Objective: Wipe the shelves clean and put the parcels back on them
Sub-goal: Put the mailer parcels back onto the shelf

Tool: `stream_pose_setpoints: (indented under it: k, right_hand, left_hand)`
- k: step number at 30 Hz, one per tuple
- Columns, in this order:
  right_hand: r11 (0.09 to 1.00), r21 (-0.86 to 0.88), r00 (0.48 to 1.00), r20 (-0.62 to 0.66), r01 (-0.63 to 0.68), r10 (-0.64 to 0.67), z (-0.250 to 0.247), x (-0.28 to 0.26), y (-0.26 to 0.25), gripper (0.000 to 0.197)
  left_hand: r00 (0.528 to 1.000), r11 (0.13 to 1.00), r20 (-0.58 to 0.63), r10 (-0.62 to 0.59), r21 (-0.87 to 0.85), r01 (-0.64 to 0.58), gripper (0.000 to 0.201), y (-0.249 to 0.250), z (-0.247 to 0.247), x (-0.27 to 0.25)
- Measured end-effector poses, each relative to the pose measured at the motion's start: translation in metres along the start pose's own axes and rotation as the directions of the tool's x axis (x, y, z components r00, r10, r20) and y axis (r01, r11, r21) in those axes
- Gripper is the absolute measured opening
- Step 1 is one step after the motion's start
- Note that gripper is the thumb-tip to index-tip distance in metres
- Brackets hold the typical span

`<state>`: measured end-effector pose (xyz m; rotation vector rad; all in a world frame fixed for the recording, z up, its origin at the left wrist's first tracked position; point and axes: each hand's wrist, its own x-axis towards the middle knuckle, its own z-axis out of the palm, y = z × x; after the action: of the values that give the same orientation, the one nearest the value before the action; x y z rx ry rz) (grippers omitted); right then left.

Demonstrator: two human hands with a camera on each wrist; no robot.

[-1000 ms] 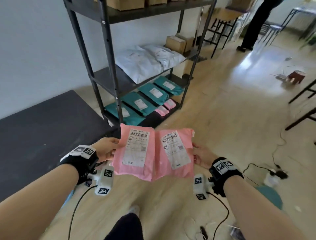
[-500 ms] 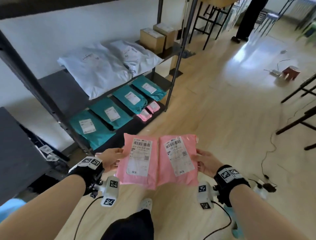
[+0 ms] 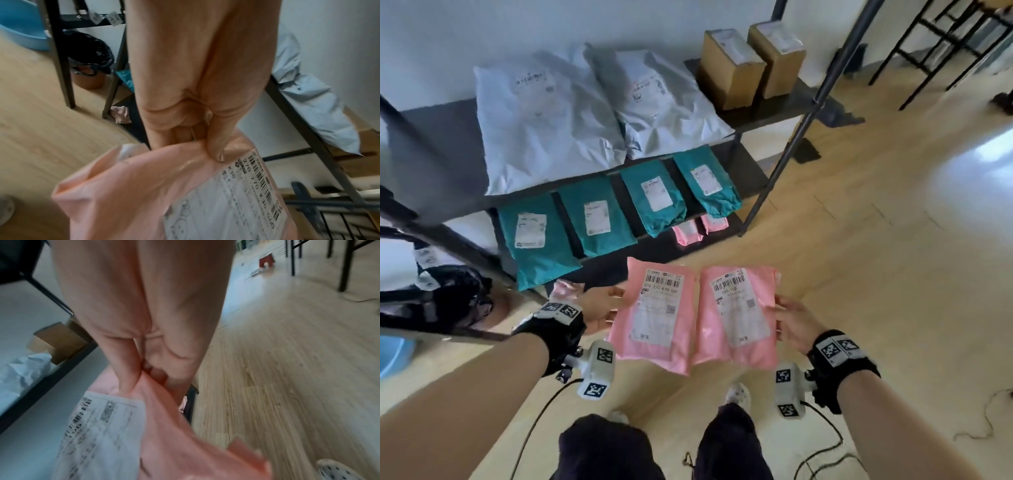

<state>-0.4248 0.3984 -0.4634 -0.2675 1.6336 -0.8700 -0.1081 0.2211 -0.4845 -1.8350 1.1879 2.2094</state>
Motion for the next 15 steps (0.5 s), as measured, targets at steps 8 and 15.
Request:
stream_pose_setpoints:
  k: [8, 15]
  right_hand:
    - [0.993, -0.092, 0.982, 0.161, -0.079, 0.093, -0.05, 0.165, -0.035, 0.023]
    - [0.98, -0.178, 0.974, 0.187, -0.091, 0.124, -0.036, 0.356, 0.0, 0.025]
  left_hand:
    - [0.992, 0.98, -0.109, -0.056, -0.199, 0.033, 0.041, -0.003, 0.05, 0.126]
    - [0.981, 0.959, -0.169, -0.096, -0.281, 0.046, 0.041, -0.024, 0.019, 0.276]
